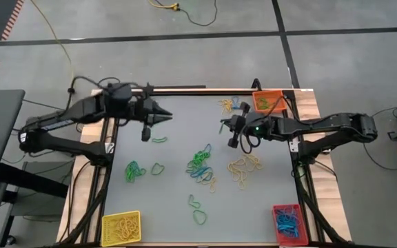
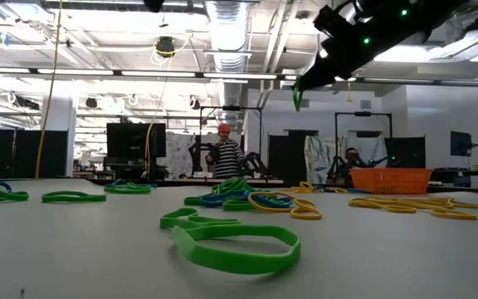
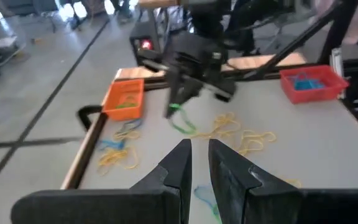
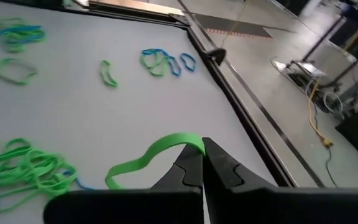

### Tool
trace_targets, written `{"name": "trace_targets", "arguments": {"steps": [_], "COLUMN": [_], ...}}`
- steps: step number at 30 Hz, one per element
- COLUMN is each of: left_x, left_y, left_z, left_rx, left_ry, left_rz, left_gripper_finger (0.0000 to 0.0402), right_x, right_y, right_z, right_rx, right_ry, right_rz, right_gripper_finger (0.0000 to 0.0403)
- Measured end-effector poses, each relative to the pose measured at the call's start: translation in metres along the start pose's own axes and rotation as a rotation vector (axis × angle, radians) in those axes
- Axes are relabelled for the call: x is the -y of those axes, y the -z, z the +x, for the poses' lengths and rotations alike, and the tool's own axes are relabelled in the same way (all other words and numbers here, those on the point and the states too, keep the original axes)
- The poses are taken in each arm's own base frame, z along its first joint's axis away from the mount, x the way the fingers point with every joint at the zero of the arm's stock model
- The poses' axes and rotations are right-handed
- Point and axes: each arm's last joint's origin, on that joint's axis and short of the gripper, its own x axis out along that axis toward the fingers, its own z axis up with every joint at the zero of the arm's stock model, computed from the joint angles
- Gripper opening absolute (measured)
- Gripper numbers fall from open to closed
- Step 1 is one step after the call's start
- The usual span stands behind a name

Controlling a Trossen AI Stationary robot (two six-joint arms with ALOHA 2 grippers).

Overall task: Sort rubber bands into baskets
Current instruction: Put the green rubber band into the orange bin

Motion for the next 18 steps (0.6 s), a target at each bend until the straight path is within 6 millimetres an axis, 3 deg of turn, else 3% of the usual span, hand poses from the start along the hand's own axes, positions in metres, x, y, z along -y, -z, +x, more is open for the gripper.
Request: {"name": "trace_targets", "arguments": {"steps": [5, 10, 18], "left_x": [0.008, 0.020, 0.037], "left_y": [0.050, 0.085, 0.115], "left_z": [0.021, 0.039, 0.050], "left_rx": [-0.025, -0.032, 0.011], "left_ry": [0.029, 0.069, 0.121], "left_rz": [-0.030, -0.019, 0.012], "left_gripper_finger": [0.0045, 0.0045, 0.0045], "right_x": [0.025, 0.063, 0.127], "right_y": [0.011, 0.030, 0.058], "right_z": [0.007, 0.013, 0.008], "right_rx": [-0.080, -0.205, -0.321], "right_ry": [0.088, 0.219, 0.515], "right_rz": [0.074, 0.178, 0.341], "right_gripper_finger": [0.0020, 0.0020, 0.0020]}}
